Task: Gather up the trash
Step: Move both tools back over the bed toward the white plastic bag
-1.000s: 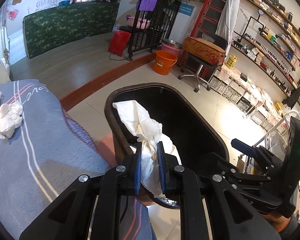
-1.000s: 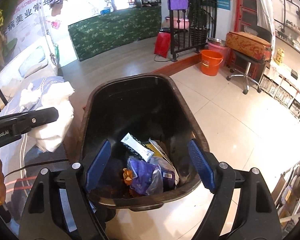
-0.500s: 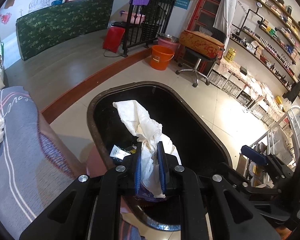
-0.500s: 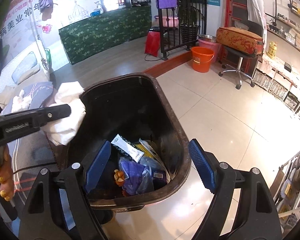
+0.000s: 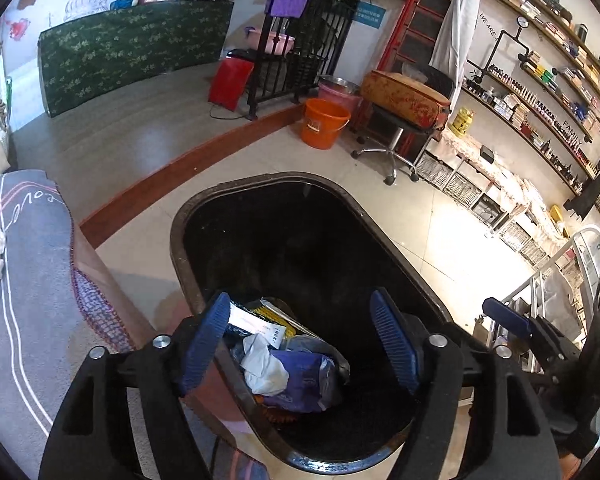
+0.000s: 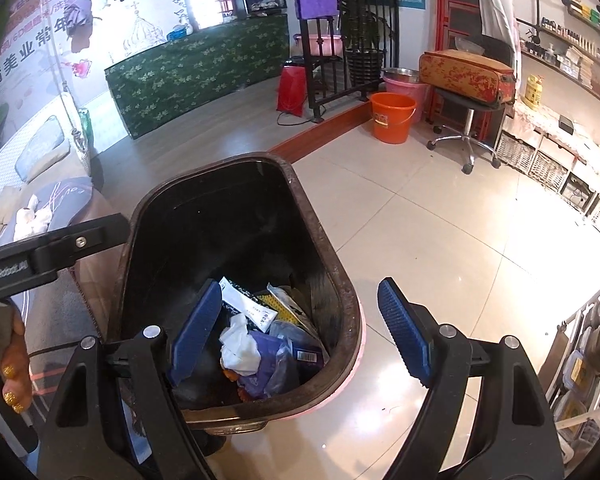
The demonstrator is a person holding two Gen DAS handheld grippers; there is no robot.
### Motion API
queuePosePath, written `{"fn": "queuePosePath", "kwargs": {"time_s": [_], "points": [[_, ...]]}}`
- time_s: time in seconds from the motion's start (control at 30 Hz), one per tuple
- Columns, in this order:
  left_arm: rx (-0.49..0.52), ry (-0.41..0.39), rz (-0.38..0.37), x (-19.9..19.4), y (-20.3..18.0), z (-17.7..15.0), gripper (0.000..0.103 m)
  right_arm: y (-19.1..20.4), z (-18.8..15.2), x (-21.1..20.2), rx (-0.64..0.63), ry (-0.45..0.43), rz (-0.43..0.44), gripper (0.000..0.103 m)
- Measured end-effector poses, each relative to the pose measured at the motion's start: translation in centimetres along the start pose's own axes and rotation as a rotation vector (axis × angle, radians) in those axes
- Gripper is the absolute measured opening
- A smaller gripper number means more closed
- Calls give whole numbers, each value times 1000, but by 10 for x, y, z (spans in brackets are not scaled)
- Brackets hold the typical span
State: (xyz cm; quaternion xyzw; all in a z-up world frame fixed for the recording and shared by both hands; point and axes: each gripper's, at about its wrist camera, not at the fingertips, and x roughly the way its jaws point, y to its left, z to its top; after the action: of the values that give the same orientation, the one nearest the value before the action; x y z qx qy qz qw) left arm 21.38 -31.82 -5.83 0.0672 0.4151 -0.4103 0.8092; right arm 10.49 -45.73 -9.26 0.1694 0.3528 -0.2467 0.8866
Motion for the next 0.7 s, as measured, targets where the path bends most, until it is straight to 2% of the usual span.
{"fn": "queuePosePath", "kwargs": {"time_s": [0.33, 0.5, 0.57, 0.7], "points": [[-41, -11, 9, -9, 13, -1, 80, 4, 6, 3, -9, 2, 4, 80], [-68, -58, 6, -33, 24, -1, 83, 14, 9, 2, -23, -2, 24, 81], [-78, -79, 16, -41, 29, -1, 88, 19, 11, 1, -30, -4, 40, 81], [-104, -97, 58, -56, 46, -4, 89, 41, 13, 0, -62, -2, 88, 81]]}}
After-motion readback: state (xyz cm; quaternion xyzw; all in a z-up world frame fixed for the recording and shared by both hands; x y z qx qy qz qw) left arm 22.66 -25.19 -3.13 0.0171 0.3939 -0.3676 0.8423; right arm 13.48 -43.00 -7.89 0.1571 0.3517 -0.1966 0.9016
